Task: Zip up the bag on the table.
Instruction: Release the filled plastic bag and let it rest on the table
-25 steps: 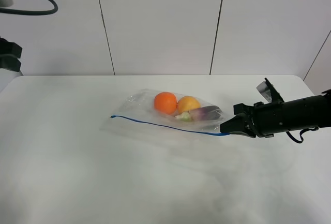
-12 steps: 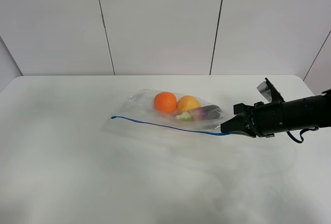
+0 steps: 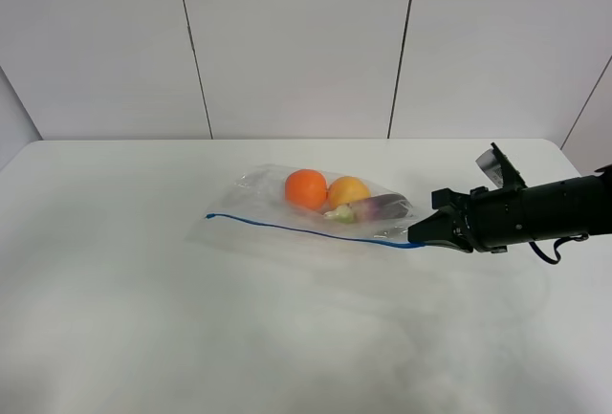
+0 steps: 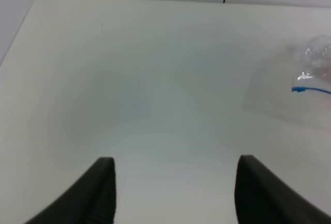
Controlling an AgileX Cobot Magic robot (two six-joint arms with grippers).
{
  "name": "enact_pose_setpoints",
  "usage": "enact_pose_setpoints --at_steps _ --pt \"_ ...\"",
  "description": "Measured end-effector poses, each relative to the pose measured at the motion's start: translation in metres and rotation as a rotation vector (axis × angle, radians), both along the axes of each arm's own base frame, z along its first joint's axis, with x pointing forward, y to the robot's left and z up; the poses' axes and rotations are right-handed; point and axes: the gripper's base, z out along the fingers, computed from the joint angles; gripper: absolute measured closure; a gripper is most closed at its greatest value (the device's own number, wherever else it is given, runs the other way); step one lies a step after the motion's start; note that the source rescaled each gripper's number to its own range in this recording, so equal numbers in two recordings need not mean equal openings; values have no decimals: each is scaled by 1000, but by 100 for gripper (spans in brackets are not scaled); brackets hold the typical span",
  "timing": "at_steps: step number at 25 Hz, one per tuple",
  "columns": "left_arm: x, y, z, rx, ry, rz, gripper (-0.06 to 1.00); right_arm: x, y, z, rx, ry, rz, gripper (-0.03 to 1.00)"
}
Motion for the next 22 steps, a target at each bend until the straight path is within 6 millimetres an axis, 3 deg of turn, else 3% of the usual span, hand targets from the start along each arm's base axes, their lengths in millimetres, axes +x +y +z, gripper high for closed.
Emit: enact_pose_setpoints --at_steps 7,17,22 --pt "-28 -2 -9 -37 -21 19 15 0 0 0 0 0 -3 97" --pt "-24 -1 -49 -56 115 29 15 0 0 0 0 0 -4 97" --pt "-31 -2 -51 -54 76 28 15 0 0 0 0 0 -4 97"
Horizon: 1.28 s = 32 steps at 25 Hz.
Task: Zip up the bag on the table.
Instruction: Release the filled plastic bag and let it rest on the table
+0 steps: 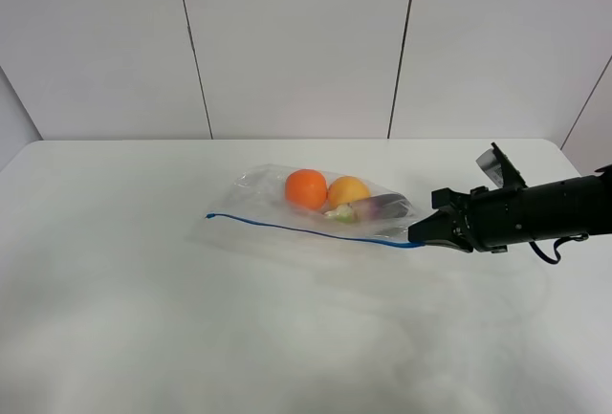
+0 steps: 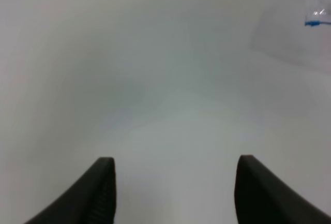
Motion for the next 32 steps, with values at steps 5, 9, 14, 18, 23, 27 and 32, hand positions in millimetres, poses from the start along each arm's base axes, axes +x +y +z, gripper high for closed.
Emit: enact_pose_setpoints --at_steps 5,9,14,18,23,27,32 --pt "-1 -1 0 7 -5 -11 15 0 0 0 0 0 0 97" --pt "-2 -1 -1 19 -12 -18 15 0 0 0 0 0 0 97" --pt "-3 -2 -1 14 -17 -25 15 0 0 0 0 0 0 97" --pt "-3 -2 -1 12 -17 -26 15 0 0 0 1 0 -2 97" --pt "-3 -2 -1 7 -17 -30 15 0 0 0 -1 3 -2 97" --pt "-3 -2 -1 6 -17 -31 15 -1 -2 -2 -34 12 -2 97" --pt "-3 -2 -1 6 -17 -31 15 0 -5 -5 -72 10 -17 76"
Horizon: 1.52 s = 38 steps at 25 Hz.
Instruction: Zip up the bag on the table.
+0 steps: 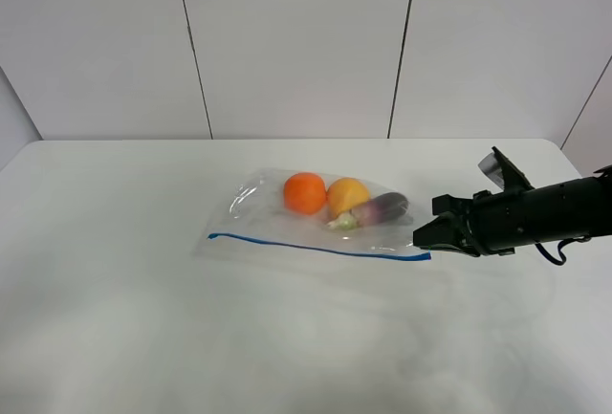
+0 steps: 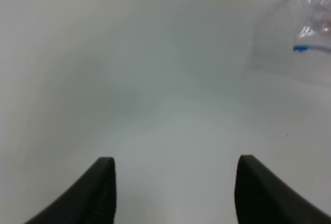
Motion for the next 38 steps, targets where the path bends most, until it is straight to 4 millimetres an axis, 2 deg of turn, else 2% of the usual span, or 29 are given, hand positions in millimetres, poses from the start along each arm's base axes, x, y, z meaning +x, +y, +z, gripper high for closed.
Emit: enact_pose_setpoints --at_steps 2,6,8,9,12,16,23,27,38 --pt "0 0 0 0 0 0 15 1 -1 -1 -14 -3 -10 60" --pt "0 0 0 0 0 0 15 2 -4 -2 -47 -10 -32 20" --pt "0 0 0 0 0 0 15 3 -5 -3 -61 -13 -42 8" --pt "0 0 0 1 0 -1 15 3 -6 -3 -68 -14 -48 6" --pt "0 0 0 0 0 -1 15 5 -8 -4 -92 -19 -66 2" --pt "0 0 0 -1 0 -2 15 7 -15 -7 -169 -39 -94 2" --pt "0 -2 0 -6 -1 -25 15 13 -42 -14 -514 -118 -143 2" --pt "0 -2 0 -7 -1 -27 15 18 -55 -12 -626 -157 -227 2" --pt "0 -2 0 -6 -1 -28 15 21 -64 -9 -704 -199 -295 2"
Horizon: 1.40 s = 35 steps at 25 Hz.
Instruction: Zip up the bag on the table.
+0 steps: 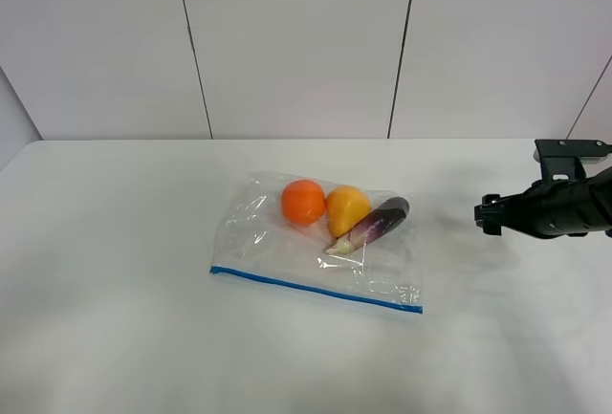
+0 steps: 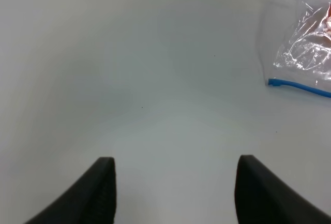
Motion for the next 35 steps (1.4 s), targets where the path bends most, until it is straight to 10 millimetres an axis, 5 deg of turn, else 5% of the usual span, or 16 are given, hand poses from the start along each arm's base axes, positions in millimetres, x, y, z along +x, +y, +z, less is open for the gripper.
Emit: enact_pose_setpoints --at_steps 35 --pt "0 0 0 6 0 -3 15 -7 7 -5 53 99 127 2"
